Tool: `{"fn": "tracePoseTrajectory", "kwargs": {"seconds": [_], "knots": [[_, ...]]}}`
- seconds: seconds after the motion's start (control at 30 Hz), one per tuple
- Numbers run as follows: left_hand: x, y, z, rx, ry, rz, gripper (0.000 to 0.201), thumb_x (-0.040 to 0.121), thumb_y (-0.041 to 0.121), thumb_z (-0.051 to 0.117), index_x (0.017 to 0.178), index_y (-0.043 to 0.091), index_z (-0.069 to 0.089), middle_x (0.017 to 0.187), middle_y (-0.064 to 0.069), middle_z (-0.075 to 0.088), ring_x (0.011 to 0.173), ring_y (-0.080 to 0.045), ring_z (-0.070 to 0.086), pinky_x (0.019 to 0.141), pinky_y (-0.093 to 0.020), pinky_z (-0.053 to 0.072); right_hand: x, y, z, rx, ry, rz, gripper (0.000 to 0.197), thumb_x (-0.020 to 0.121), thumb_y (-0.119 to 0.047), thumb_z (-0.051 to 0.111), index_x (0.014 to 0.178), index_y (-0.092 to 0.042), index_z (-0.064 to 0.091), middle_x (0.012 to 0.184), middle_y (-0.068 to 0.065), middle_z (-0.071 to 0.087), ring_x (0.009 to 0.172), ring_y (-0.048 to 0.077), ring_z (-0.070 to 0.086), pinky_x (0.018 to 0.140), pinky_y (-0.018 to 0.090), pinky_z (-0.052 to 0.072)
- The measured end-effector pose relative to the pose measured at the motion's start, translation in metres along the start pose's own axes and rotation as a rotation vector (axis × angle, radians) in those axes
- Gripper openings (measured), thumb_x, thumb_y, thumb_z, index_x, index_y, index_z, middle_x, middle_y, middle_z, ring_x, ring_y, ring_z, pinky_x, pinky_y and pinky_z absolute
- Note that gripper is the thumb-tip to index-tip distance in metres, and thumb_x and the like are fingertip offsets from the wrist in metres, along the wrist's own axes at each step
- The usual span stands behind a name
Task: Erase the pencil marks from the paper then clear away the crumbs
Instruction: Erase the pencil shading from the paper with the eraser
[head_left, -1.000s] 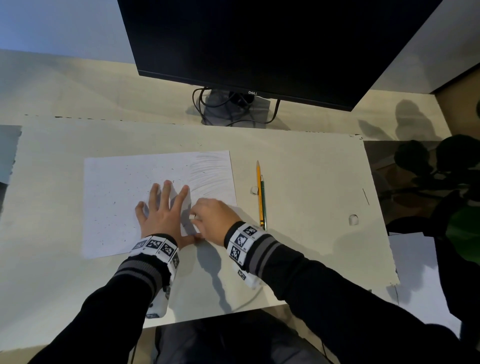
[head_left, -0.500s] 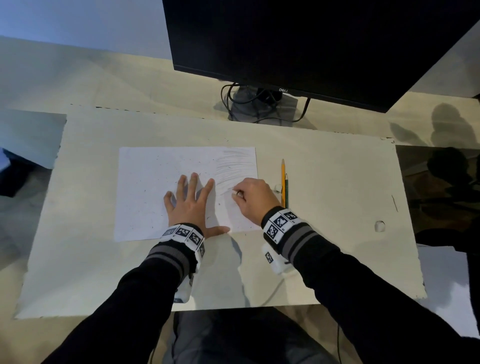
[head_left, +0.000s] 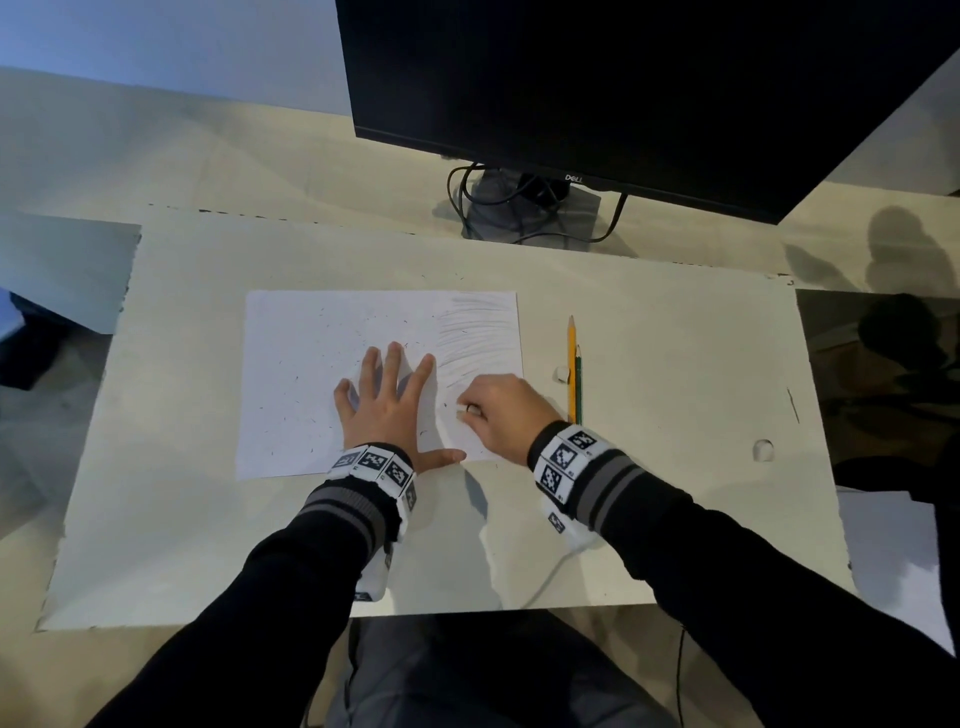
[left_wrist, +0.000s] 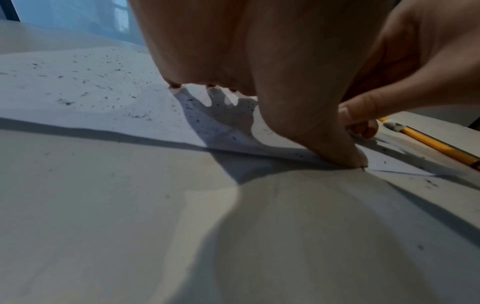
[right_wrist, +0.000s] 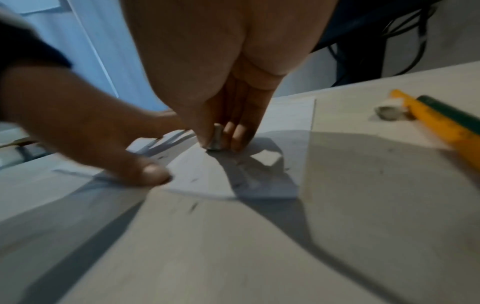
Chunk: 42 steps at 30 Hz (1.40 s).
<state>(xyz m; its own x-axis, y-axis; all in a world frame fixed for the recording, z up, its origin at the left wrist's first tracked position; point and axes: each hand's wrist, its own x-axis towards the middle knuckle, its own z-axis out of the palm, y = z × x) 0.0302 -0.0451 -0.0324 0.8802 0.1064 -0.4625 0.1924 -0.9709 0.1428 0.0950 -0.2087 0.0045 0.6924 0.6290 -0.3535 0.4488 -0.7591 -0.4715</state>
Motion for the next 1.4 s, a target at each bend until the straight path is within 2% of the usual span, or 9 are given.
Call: {"fn": "tracePoseTrajectory", "kwargs": {"seconds": [0.1, 0.23, 0.4, 0.53, 0.7, 0.87, 1.0, 1.17, 1.4], "knots": [[0.001, -0.001, 0.000, -0.010, -0.011, -0.006, 0.130, 0.057, 0.092, 0.057, 0.153, 0.039, -0.013, 0.162, -0.002, -0.025, 0.149, -0.030, -0.020, 0.117, -0.059, 0.004, 0.008, 0.005, -0.004, -0.011, 0.111, 0.072, 0.019, 0.096, -0.020, 0.056, 0.103, -0.009, 0.070, 0.101, 0.005, 0.065, 0.094, 0.023, 0.061, 0.084, 0.034, 0.050], [0.001, 0.001, 0.000, -0.012, -0.015, -0.007, 0.130, 0.057, 0.092, 0.057, 0.153, 0.039, -0.014, 0.161, -0.002, -0.025, 0.149, -0.030, -0.020, 0.117, -0.059, 0.004, -0.008, -0.001, 0.004, -0.019, -0.025, -0.058, 0.021, 0.095, -0.019, 0.058, 0.107, -0.007, 0.070, 0.106, 0.006, 0.067, 0.097, 0.025, 0.062, 0.087, 0.037, 0.051], [-0.001, 0.005, -0.003, -0.031, -0.057, -0.020, 0.130, 0.061, 0.088, 0.059, 0.152, 0.038, -0.017, 0.160, -0.003, -0.030, 0.148, -0.030, -0.024, 0.117, -0.061, 0.001, 0.008, 0.010, -0.011, -0.051, 0.094, 0.090, 0.022, 0.097, -0.022, 0.055, 0.105, -0.009, 0.071, 0.104, 0.005, 0.066, 0.096, 0.024, 0.061, 0.084, 0.033, 0.049], [-0.001, 0.006, -0.004, -0.033, -0.058, -0.018, 0.129, 0.062, 0.087, 0.059, 0.153, 0.036, -0.017, 0.160, -0.004, -0.030, 0.148, -0.031, -0.024, 0.117, -0.061, 0.000, -0.004, 0.006, -0.001, -0.031, 0.012, -0.035, 0.018, 0.094, -0.018, 0.059, 0.103, -0.008, 0.071, 0.101, 0.005, 0.068, 0.094, 0.024, 0.062, 0.084, 0.035, 0.051], [-0.001, 0.006, -0.005, -0.032, -0.063, -0.021, 0.129, 0.063, 0.086, 0.061, 0.153, 0.036, -0.018, 0.160, -0.004, -0.030, 0.148, -0.031, -0.024, 0.117, -0.061, 0.000, 0.008, 0.013, -0.011, -0.023, 0.137, 0.099, 0.018, 0.095, -0.021, 0.059, 0.102, -0.011, 0.071, 0.100, 0.003, 0.067, 0.094, 0.021, 0.060, 0.083, 0.029, 0.048], [-0.001, 0.007, -0.005, -0.045, -0.073, -0.027, 0.129, 0.063, 0.086, 0.061, 0.152, 0.036, -0.019, 0.159, -0.004, -0.032, 0.146, -0.031, -0.028, 0.117, -0.060, -0.004, -0.004, 0.011, -0.005, -0.046, -0.023, -0.047, 0.020, 0.095, -0.020, 0.059, 0.106, -0.009, 0.071, 0.103, 0.006, 0.068, 0.095, 0.024, 0.062, 0.085, 0.034, 0.050], [-0.001, 0.008, -0.008, -0.043, -0.102, -0.038, 0.128, 0.065, 0.084, 0.062, 0.152, 0.036, -0.020, 0.159, -0.005, -0.031, 0.146, -0.031, -0.028, 0.117, -0.061, -0.005, 0.010, 0.019, -0.016, -0.060, 0.075, 0.061, 0.021, 0.096, -0.022, 0.058, 0.105, -0.009, 0.072, 0.102, 0.004, 0.067, 0.095, 0.023, 0.060, 0.085, 0.035, 0.050], [0.000, 0.010, -0.009, -0.039, -0.103, -0.036, 0.128, 0.065, 0.084, 0.062, 0.152, 0.036, -0.019, 0.159, -0.005, -0.031, 0.146, -0.032, -0.028, 0.117, -0.061, -0.005, -0.006, 0.017, -0.010, -0.056, -0.050, -0.100, 0.019, 0.094, -0.016, 0.060, 0.106, -0.007, 0.072, 0.104, 0.006, 0.068, 0.096, 0.024, 0.063, 0.087, 0.036, 0.051], [-0.001, 0.008, -0.009, -0.033, -0.104, -0.030, 0.128, 0.065, 0.084, 0.062, 0.152, 0.036, -0.019, 0.159, -0.005, -0.032, 0.146, -0.032, -0.028, 0.117, -0.061, -0.004, 0.001, 0.028, -0.019, -0.059, 0.031, -0.041, 0.017, 0.094, -0.017, 0.061, 0.104, -0.010, 0.073, 0.103, 0.003, 0.068, 0.095, 0.022, 0.062, 0.086, 0.036, 0.052]]}}
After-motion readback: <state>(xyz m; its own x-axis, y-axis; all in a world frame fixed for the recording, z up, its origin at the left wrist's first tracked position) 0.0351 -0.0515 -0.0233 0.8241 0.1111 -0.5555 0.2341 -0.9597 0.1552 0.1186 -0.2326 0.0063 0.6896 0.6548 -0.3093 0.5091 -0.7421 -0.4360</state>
